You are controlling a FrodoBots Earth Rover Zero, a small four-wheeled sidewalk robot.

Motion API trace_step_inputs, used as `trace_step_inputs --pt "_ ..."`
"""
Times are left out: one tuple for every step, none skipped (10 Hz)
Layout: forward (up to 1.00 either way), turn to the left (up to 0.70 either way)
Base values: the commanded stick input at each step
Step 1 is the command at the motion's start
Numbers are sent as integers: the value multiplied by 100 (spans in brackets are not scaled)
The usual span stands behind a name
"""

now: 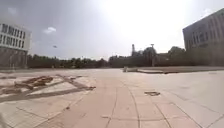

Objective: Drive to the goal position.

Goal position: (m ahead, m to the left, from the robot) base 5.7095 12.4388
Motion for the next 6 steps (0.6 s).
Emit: trace_step_inputs --pt "70 2" --pt "70 2" --pt "70 2" --pt "70 2" --pt "70 2" --pt "70 2"
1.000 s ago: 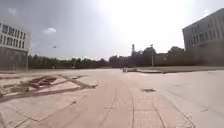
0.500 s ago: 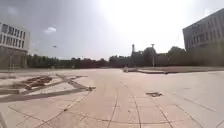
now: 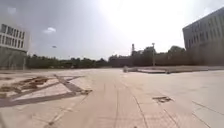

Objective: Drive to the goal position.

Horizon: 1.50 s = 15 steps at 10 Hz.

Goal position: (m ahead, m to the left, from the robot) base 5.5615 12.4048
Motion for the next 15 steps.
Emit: trace_step_inputs --pt "70 2" --pt "70 2" --pt "70 2" --pt "70 2" --pt "70 2" --pt "70 2" --pt "70 2" --pt "70 2" --pt "70 2" --pt "70 2" --pt "70 2" --pt "70 2" --pt "70 2" --pt "70 2" --pt "70 2"
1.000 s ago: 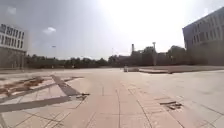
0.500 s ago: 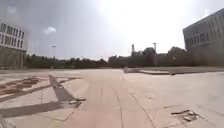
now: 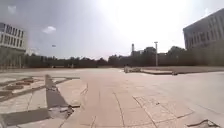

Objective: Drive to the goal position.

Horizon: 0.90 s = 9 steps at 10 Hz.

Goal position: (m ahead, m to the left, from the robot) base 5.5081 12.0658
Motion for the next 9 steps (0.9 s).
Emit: trace_step_inputs --pt "70 2" --pt "70 2" --pt "57 2" --pt "27 1" --pt "4 0" --pt "70 2" --pt "70 2" --pt "70 2" --pt "70 2"
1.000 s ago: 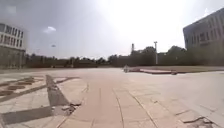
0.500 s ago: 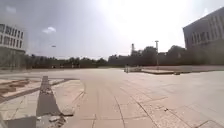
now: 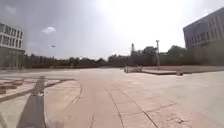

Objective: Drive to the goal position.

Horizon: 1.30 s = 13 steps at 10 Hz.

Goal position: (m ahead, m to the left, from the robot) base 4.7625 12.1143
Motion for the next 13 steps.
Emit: trace_step_inputs --pt "70 2" --pt "70 2" --pt "70 2" --pt "70 2" --pt "70 3" --pt "70 28" --pt "70 37" --pt "70 37" --pt "70 37" --pt "70 37" --pt "70 37" --pt "70 37" --pt "70 37"
